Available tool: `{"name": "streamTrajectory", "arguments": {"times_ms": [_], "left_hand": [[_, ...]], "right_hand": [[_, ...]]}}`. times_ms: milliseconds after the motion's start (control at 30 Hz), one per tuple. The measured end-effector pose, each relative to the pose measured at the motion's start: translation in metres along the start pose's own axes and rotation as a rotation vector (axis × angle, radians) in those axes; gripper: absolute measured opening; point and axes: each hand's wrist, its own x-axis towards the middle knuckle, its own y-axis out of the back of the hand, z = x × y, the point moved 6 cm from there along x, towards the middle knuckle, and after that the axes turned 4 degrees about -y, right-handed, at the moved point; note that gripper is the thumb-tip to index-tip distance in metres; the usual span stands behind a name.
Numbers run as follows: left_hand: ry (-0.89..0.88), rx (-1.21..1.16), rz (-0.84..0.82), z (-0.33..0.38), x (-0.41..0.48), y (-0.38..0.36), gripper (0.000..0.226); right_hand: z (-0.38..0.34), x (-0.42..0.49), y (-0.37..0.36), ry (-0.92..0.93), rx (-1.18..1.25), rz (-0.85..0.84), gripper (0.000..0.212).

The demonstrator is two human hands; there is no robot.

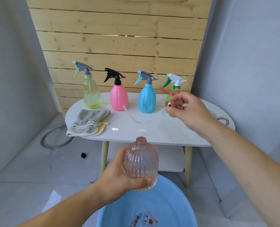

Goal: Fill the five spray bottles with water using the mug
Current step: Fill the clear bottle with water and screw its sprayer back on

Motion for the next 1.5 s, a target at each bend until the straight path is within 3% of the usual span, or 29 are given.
{"name": "streamTrajectory", "arguments": {"times_ms": [167,367,600,1033,1167,1500], "left_hand": [[-0.010,0.025,0.012,0.003,-0.001,0.005,0.100],[-0.012,0.050,0.015,0.006,-0.007,0.005,0.097],[-0.011,0.109,0.005,0.004,-0.008,0.001,0.092],[-0.043,0.148,-0.041,0.005,-0.005,-0.009,0.095],[-0.036,0.146,-0.058,0.003,-0.006,-0.010,0.094],[-0.030,0.176,-0.080,0.004,-0.006,-0.012,0.087]], "right_hand": [[-0.061,-0.021,0.032,0.250,0.016,-0.008,0.026],[-0.064,-0.037,0.054,0.254,0.013,0.014,0.034],[-0.080,-0.052,0.057,0.409,-0.155,0.045,0.044],[-0.109,-0.076,0.036,0.650,-0.313,0.028,0.037],[-0.118,-0.088,0.017,0.724,-0.257,-0.068,0.040],[-0.114,-0.094,-0.008,0.605,0.082,-0.237,0.037]]}}
